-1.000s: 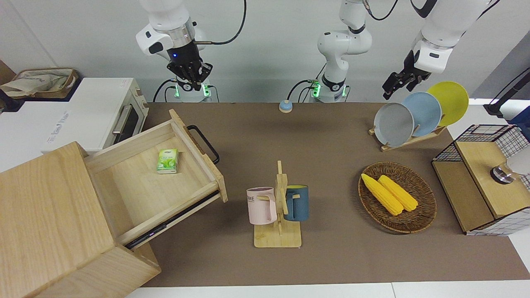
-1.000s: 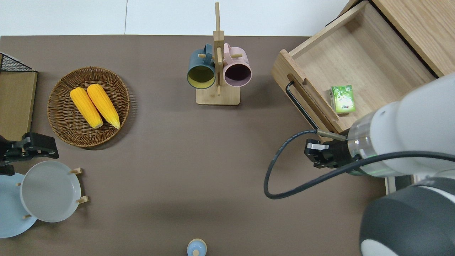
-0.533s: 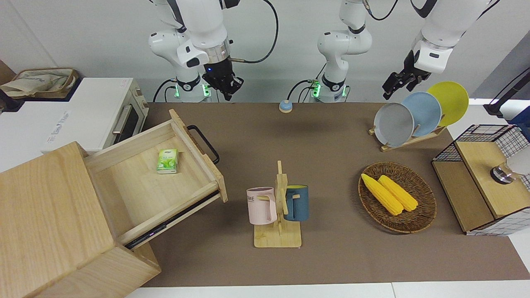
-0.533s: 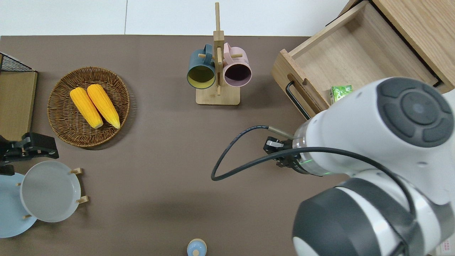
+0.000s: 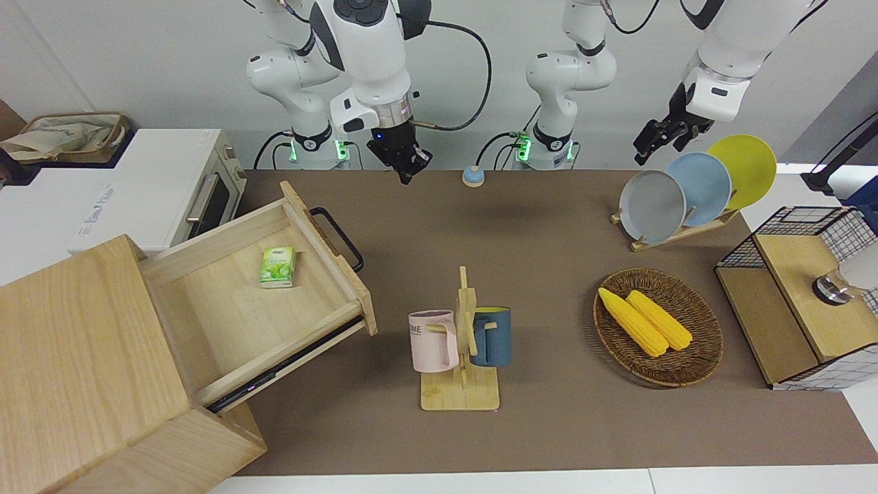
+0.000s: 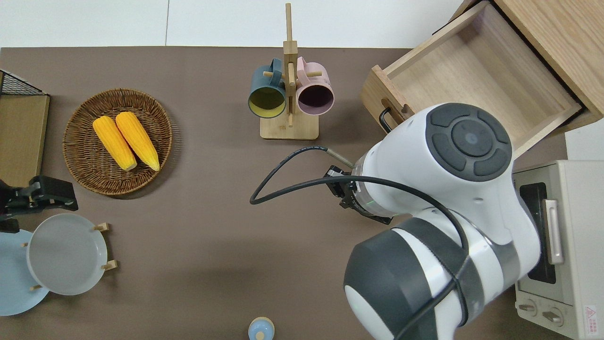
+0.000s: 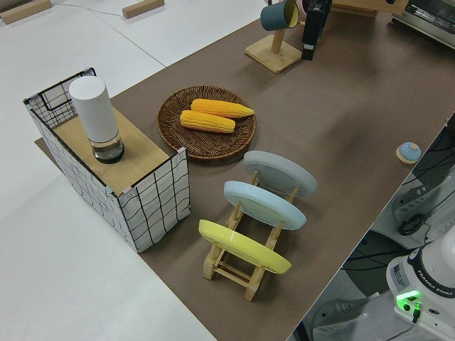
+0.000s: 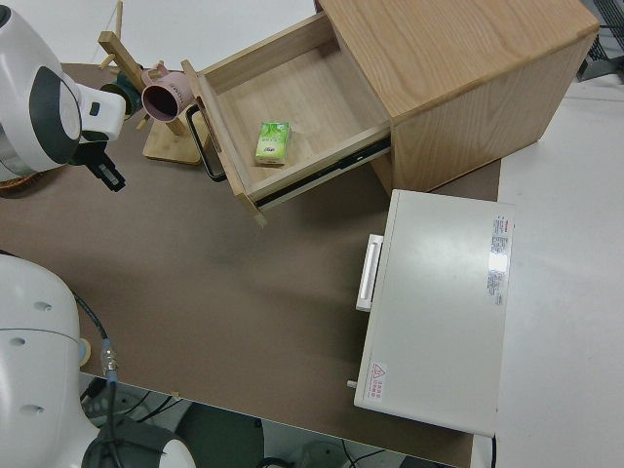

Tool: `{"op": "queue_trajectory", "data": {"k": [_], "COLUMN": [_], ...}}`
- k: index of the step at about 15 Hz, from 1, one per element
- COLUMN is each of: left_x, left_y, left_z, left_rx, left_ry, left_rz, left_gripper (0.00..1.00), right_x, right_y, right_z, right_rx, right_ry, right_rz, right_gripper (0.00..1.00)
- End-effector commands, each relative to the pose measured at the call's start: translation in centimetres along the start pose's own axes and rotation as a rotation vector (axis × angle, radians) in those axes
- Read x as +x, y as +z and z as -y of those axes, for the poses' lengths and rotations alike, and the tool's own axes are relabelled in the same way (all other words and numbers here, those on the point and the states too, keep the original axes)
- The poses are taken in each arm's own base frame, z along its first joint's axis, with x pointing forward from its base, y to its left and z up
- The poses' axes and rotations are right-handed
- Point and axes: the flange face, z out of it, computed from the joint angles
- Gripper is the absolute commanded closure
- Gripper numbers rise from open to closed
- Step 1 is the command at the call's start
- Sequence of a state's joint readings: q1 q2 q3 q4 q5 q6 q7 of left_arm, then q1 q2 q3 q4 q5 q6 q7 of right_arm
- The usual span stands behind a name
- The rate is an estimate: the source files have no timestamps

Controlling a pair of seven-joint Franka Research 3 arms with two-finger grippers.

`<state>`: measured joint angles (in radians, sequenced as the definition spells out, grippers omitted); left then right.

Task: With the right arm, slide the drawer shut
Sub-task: 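Press the right gripper against the drawer front near its handle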

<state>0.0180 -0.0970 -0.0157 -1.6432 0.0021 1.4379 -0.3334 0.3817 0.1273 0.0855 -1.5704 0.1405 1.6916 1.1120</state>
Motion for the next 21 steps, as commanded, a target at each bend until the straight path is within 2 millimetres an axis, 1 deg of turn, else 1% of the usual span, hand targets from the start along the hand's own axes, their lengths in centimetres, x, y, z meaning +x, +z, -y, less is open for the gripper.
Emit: {"op": "queue_trajectory", "data": {"k": [1, 4, 7, 8, 10, 12, 15, 16, 19, 21], "left_x": [-0.3, -0.3, -0.3, -0.3, -0.3, -0.3, -0.3, -0.3, -0.3, -0.3], "left_y": [-0.4, -0.4, -0.4, -0.4, -0.4, -0.4, -0.4, -0.4, -0.4, -0.4], "left_z": [0.1, 0.1, 0.1, 0.1, 0.1, 0.1, 0.1, 0.1, 0.1, 0.1], "left_rx": [-0.006, -0.006, -0.006, -0.006, -0.006, -0.006, -0.006, -0.006, -0.006, -0.006], "left_ry": [0.006, 0.006, 0.006, 0.006, 0.006, 0.005, 0.006, 0.006, 0.006, 0.005], "left_rz": [-0.005, -0.005, -0.005, -0.005, -0.005, -0.005, -0.005, -0.005, -0.005, -0.005], "left_gripper": [0.01, 0.01, 0.01, 0.01, 0.01, 0.01, 0.01, 0.01, 0.01, 0.01], "right_x": [1.2, 2.0, 2.8, 3.5, 5.1, 7.3, 9.8, 10.4, 11.4, 11.4], "right_y": [1.0, 2.7, 5.8, 6.5, 6.9, 7.0, 6.9, 6.9, 6.9, 6.9], "right_z": [-0.2, -0.5, 0.0, 0.2, -0.2, -1.3, -3.0, -3.3, -3.5, -3.2], "right_rx": [0.011, -0.018, -0.067, -0.058, -0.053, -0.056, -0.062, -0.056, -0.05, -0.039], "right_ry": [0.087, 0.111, 0.141, 0.162, 0.208, 0.304, 0.377, 0.399, 0.426, 0.442], "right_rz": [0.029, 0.043, 0.048, 0.043, 0.04, 0.04, 0.046, 0.045, 0.041, 0.037], "right_gripper": [1.0, 1.0, 1.0, 1.0, 1.0, 1.0, 1.0, 1.0, 1.0, 1.0]}}
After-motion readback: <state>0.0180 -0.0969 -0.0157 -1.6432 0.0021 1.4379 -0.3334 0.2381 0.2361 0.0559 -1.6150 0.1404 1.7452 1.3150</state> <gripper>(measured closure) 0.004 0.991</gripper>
